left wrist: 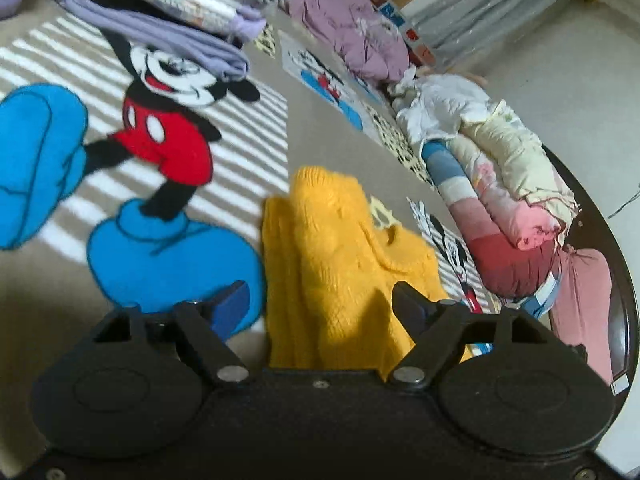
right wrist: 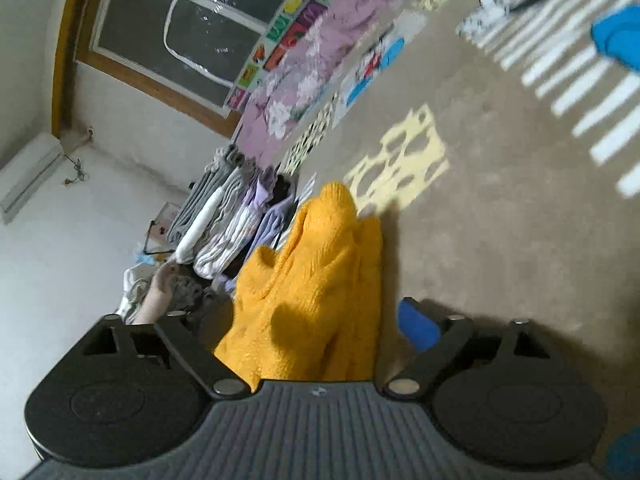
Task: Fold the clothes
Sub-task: 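Grasp the folded sweater edge with both grippers side by side, then lift the folded sweater with both grippers and carry it to the clothes stacks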
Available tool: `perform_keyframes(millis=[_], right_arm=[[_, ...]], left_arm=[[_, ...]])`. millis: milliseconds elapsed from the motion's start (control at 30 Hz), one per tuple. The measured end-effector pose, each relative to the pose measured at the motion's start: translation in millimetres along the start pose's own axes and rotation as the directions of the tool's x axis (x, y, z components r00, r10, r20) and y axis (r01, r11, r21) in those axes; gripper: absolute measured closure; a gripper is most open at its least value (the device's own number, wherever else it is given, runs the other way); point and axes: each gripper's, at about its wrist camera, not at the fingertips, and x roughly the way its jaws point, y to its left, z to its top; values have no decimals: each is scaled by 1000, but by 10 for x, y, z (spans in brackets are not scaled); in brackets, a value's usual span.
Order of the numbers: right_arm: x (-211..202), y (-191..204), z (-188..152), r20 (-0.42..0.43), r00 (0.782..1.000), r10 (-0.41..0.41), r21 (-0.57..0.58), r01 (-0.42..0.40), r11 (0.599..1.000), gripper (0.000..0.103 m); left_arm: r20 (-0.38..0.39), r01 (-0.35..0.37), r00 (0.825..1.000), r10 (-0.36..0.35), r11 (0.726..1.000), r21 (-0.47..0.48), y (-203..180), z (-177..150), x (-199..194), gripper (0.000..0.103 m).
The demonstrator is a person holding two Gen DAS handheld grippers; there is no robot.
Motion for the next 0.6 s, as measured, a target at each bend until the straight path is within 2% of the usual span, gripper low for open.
perform_keyframes(millis=[133,367,433,500,600], right_arm=[[86,-8,14,-55,998,3,30,-2,1000,12],[401,74,65,-84,996,9,-32,-11,999,12],[434,89,36,-63,998,5,-52,-8,999,18],[428,56,31,-45,999,6,-39,-8,999,31],[428,18,29,-29,999,18,-15,-19,1000,40]], left_arm=[[-29,12,999,-12,1000,-9,14,-21,116,25],[-23,50,998,-52,997,-60,41,-49,318,30],[-12,64,998,-66,993,-97,58,-60,278,36],[0,79,997,-80,987,-137,75,-70,227,41],[18,102,995,-101,976,-195,100,-86,151,51]])
